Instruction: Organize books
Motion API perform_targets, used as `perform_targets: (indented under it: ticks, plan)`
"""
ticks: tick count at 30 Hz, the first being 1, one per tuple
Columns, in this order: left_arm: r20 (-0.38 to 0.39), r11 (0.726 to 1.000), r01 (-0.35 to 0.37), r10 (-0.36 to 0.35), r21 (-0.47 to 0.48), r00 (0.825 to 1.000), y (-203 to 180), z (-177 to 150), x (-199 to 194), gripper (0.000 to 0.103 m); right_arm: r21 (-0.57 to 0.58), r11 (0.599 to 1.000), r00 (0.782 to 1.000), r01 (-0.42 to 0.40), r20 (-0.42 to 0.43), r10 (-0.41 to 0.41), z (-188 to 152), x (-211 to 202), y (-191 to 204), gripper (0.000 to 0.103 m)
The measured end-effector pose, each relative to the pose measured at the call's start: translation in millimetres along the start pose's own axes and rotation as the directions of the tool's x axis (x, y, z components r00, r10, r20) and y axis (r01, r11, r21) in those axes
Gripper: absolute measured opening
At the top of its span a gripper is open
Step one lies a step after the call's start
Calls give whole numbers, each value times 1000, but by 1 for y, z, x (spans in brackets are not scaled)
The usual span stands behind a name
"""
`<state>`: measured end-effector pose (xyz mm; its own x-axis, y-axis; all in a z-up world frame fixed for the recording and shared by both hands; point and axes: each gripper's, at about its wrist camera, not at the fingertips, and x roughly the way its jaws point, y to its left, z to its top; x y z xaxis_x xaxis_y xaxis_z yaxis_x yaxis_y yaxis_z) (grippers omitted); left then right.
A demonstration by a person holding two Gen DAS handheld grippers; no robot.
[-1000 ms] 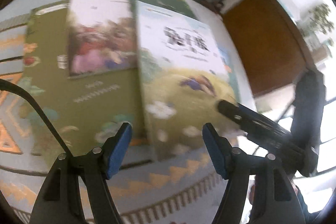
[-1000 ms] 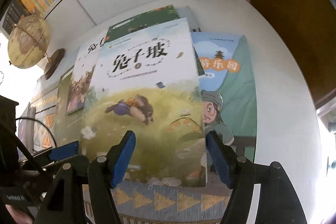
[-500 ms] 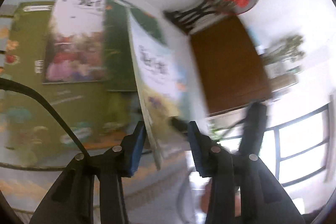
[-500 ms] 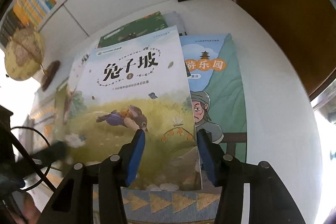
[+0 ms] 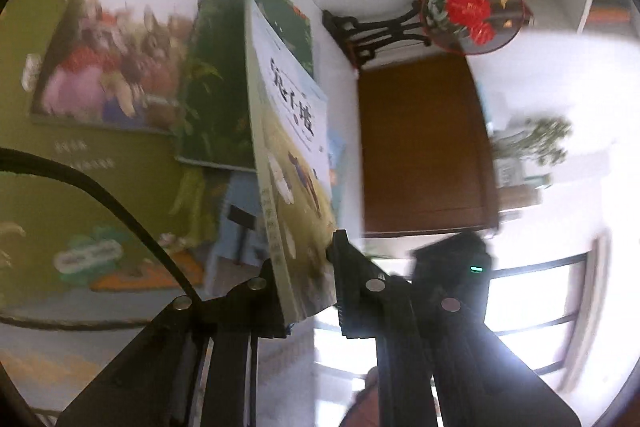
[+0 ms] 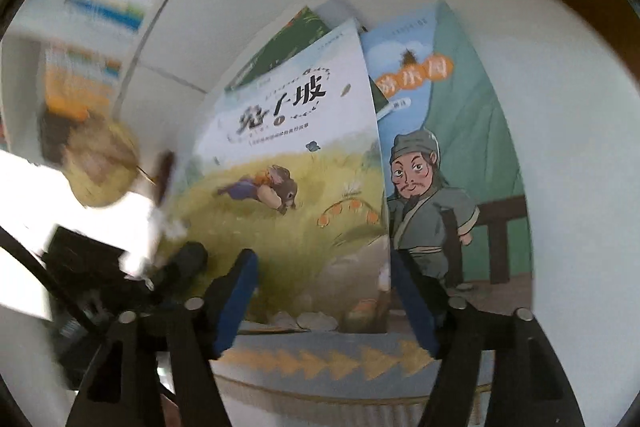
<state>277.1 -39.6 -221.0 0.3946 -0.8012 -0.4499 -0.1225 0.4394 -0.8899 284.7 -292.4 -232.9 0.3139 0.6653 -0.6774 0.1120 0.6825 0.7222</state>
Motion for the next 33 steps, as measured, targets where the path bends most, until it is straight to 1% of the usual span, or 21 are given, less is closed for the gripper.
perform_targets:
  ticks: [1, 3, 4, 5, 6, 7, 9, 10, 11, 12, 13, 14, 15, 16, 18, 19, 23, 27, 28, 32, 33]
  plan:
    - [-10, 1000, 15, -15, -17, 1000, 2, 1, 1, 11, 35, 999, 999, -37, 0, 37, 2, 1, -5, 71]
    - [-15, 1000, -5, 4, -16, 1000, 3, -1, 2, 11, 107, 987, 993, -117, 6, 117, 6, 5, -12, 68]
    - [-13, 999, -34, 34, -3, 999, 4, -2, -1, 11, 134, 982, 991, -131, 16, 130, 6, 7, -15, 58]
    - [-13, 997, -76, 76, 8, 997, 4, -1, -1, 11, 134, 984, 993, -120, 21, 118, 5, 7, -16, 46]
    - [-15, 991, -133, 133, 23, 991, 3, 0, -1, 11, 116, 989, 995, -96, 26, 94, 4, 6, -14, 38]
    - [-15, 981, -191, 192, 45, 981, 2, -2, -1, 11, 66, 996, 998, -53, 30, 51, 2, 6, -9, 28]
    - [-8, 954, -277, 279, 113, 960, -1, -10, -4, 14, -24, 1000, 999, 20, 33, -19, -3, 5, 3, 24]
    - [6, 934, -322, 325, 153, 946, -5, -15, -4, 16, -82, 994, 997, 70, 42, -66, -6, 5, 13, 23]
    - [30, 904, -380, 382, 195, 924, -10, -20, -2, 18, -158, 979, 991, 130, 56, -123, -9, 6, 26, 22]
    - [64, 865, -439, 437, 242, 897, -17, -25, 0, 19, -225, 957, 982, 184, 72, -172, -13, 7, 38, 22]
    - [92, 835, -477, 471, 275, 877, -22, -28, 2, 22, -298, 924, 971, 238, 94, -220, -19, 9, 51, 22]
    - [136, 785, -531, 516, 318, 845, -29, -34, 4, 24, -372, 882, 957, 289, 121, -263, -26, 10, 63, 22]
    - [180, 736, -577, 552, 353, 814, -35, -40, 4, 26, -422, 849, 948, 317, 139, -285, -32, 11, 72, 22]
    - [216, 695, -610, 574, 381, 790, -41, -47, 4, 26, -464, 821, 943, 333, 153, -296, -38, 11, 81, 22]
    - [240, 674, -624, 580, 395, 778, -46, -54, -1, 26, -511, 784, 936, 351, 174, -306, -47, 7, 88, 22]
    - [250, 666, -628, 580, 402, 776, -48, -58, -4, 26, -521, 776, 934, 356, 178, -308, -51, 5, 89, 22]
    - [288, 606, -658, 599, 448, 748, -51, -80, -19, 26, -522, 792, 948, 316, 140, -286, -61, -2, 79, 22]
    - [300, 561, -677, 620, 476, 725, -51, -101, -35, 24, -570, 758, 947, 317, 140, -291, -81, -2, 88, 22]
    - [304, 558, -682, 623, 473, 720, -58, -99, -29, 24, -575, 758, 949, 308, 130, -288, -86, -1, 90, 22]
    - [329, 545, -702, 629, 459, 704, -60, -107, -54, 24, -591, 761, 962, 267, 112, -251, -101, 3, 100, 22]
    - [346, 536, -712, 630, 454, 695, -62, -109, -63, 24, -596, 762, 965, 255, 109, -238, -105, 3, 104, 22]
